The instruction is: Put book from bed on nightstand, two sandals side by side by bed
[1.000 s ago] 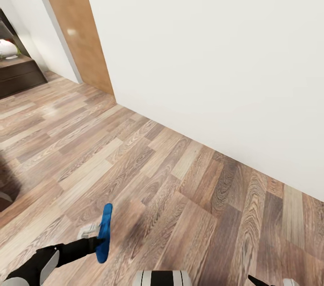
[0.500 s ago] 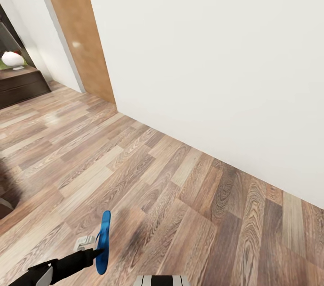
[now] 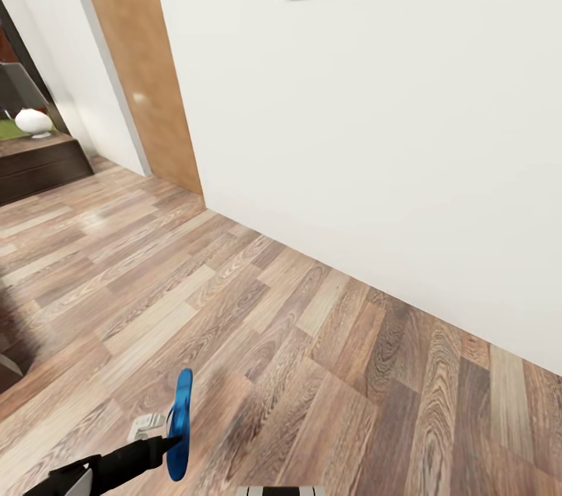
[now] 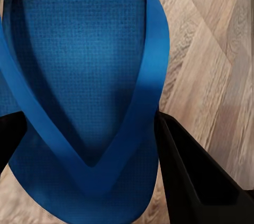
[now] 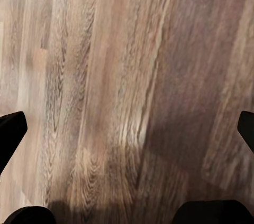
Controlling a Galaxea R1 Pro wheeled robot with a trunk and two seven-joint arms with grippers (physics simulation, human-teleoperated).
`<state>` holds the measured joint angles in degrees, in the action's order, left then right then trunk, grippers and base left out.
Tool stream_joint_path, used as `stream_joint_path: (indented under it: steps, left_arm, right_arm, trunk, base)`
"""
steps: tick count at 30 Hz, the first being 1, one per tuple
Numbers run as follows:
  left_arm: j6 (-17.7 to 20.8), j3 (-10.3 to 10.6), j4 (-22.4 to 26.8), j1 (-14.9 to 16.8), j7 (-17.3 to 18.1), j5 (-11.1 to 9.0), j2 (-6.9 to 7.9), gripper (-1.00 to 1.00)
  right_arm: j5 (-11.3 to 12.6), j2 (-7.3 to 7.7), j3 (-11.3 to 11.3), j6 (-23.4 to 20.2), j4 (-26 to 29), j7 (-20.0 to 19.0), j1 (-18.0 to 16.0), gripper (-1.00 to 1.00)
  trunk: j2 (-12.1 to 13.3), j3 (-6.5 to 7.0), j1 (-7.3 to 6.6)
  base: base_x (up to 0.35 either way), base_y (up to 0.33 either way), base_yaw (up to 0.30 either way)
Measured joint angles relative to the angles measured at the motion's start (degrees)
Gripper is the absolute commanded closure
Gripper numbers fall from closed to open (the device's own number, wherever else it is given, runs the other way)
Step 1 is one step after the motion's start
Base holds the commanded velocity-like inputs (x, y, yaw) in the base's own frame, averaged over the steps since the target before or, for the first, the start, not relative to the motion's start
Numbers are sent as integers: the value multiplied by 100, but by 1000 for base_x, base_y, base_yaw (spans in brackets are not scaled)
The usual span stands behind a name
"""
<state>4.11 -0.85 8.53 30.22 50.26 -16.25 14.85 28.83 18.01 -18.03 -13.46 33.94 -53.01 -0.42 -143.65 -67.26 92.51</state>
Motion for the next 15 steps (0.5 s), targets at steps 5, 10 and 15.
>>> stream_joint_path:
  steps: [5, 10, 15]
  left_arm:
    - [-2, 2, 0, 0, 0, -1, -18, 100]
    - [-2, 1, -8, 0, -3, 2, -66, 100]
    - [-3, 2, -9, 0, -139, 6, -115, 100]
  right_arm:
    - [0, -10, 6, 11, -2, 9, 0, -100]
    - [-2, -16, 11, 16, -8, 43, 0, -100]
    - [-9, -21, 19, 14, -72, 187, 0, -100]
  trunk:
    - [7, 111, -13]
    - [13, 222, -26]
    - [20, 333, -39]
  base:
    - [0, 0, 0]
    - [0, 0, 0]
    - [0, 0, 0]
